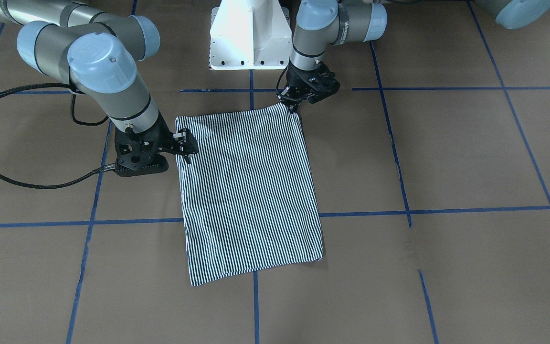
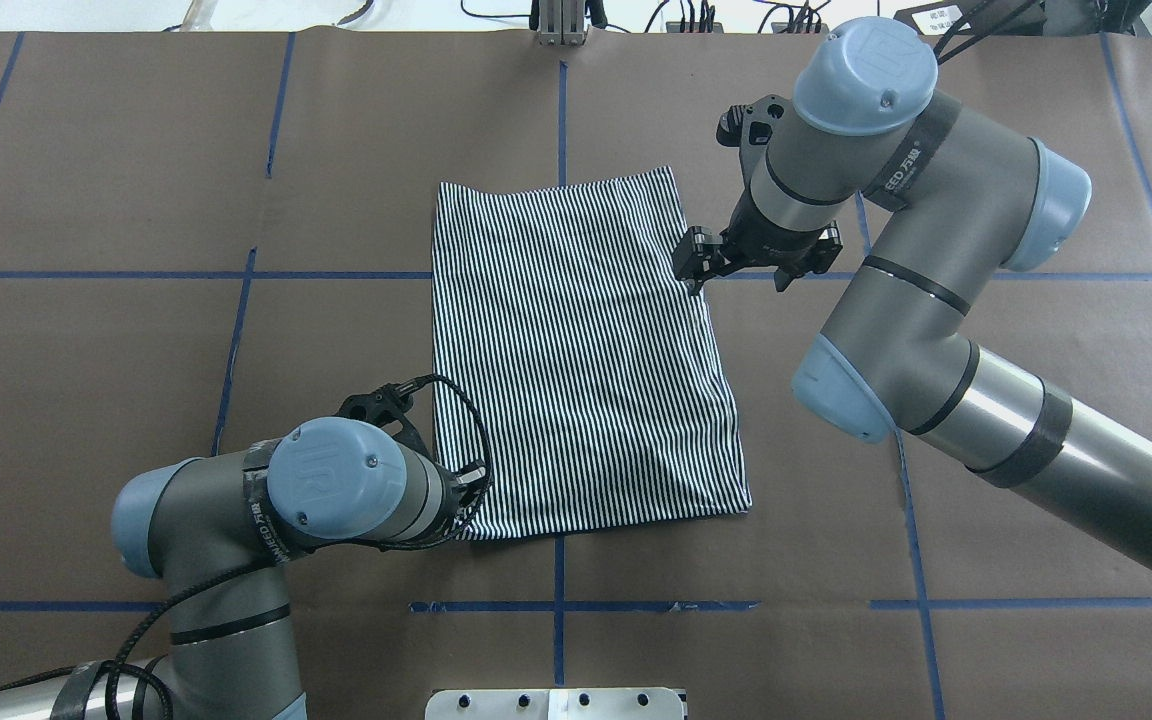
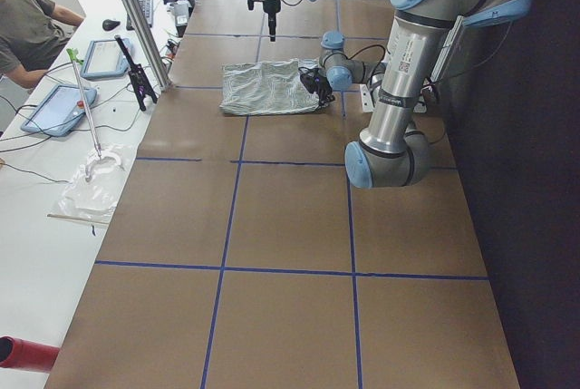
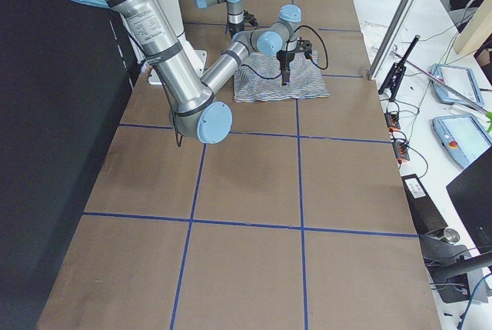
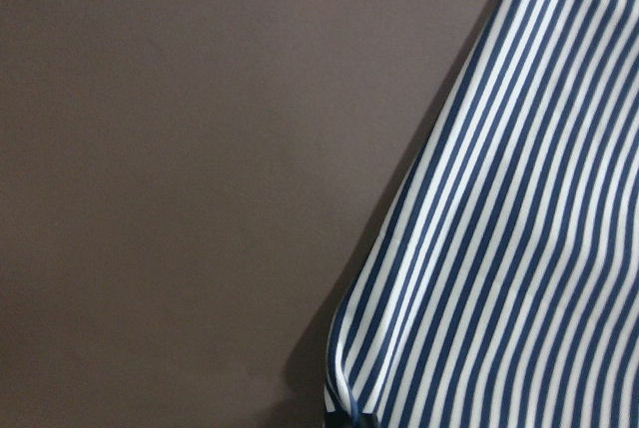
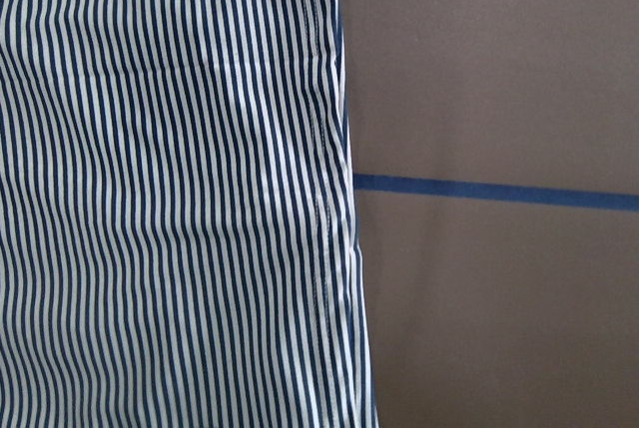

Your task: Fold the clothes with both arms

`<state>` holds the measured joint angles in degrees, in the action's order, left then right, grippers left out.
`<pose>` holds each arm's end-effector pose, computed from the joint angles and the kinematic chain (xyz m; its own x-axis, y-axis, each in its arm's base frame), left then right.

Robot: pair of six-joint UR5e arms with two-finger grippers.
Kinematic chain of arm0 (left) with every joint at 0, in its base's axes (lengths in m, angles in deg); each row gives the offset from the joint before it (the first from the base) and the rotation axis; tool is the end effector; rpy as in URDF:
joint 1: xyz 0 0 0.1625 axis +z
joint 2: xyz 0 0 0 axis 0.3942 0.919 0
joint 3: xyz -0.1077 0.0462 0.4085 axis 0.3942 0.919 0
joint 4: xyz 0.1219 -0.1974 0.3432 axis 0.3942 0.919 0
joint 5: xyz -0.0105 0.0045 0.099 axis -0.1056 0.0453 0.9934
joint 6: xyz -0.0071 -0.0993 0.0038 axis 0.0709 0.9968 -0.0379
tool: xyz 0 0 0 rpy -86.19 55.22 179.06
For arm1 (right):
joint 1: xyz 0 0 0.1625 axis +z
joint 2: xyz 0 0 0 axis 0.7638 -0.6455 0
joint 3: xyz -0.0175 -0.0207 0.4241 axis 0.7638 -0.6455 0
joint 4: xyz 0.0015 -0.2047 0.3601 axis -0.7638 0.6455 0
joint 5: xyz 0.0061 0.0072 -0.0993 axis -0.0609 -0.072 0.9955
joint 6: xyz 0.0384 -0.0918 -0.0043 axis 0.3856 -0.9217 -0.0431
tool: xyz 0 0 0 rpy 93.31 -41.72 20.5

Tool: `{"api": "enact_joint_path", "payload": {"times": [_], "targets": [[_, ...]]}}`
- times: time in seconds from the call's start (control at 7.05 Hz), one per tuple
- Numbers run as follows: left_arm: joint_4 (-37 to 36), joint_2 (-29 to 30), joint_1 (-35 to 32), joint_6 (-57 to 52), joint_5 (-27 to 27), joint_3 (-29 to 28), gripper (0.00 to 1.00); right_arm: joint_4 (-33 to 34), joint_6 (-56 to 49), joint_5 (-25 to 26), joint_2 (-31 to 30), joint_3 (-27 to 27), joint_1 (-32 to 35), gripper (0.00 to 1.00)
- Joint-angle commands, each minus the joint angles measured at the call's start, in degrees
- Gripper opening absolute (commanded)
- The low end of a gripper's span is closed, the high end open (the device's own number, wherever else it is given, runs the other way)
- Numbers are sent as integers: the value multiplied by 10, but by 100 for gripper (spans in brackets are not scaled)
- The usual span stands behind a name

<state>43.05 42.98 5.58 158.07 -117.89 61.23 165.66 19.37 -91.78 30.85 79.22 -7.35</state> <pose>0.5533 -0.3001 0.2583 0.5095 -0.5001 -0.7002 0.3756 0.8614 -0.3419 -0.4282 -0.5069 0.2462 0.6720 -0.0427 0.7393 0.0134 0.9989 0.0455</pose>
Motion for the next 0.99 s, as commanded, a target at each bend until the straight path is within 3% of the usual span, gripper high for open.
{"api": "enact_joint_path", "payload": {"times": [0.0,0.57,0.71,0.85], "targets": [[2,-12,1,-16,-2,3,0,-1,133,14,-8,30,-52,100],[8,-12,0,-52,-1,-4,0,-73,535,140,-25,43,-187,100],[8,-11,-1,-52,-3,2,0,-73,546,173,-27,35,-205,100],[8,-10,-1,-52,-4,6,0,-73,545,176,-27,18,-206,100]]}}
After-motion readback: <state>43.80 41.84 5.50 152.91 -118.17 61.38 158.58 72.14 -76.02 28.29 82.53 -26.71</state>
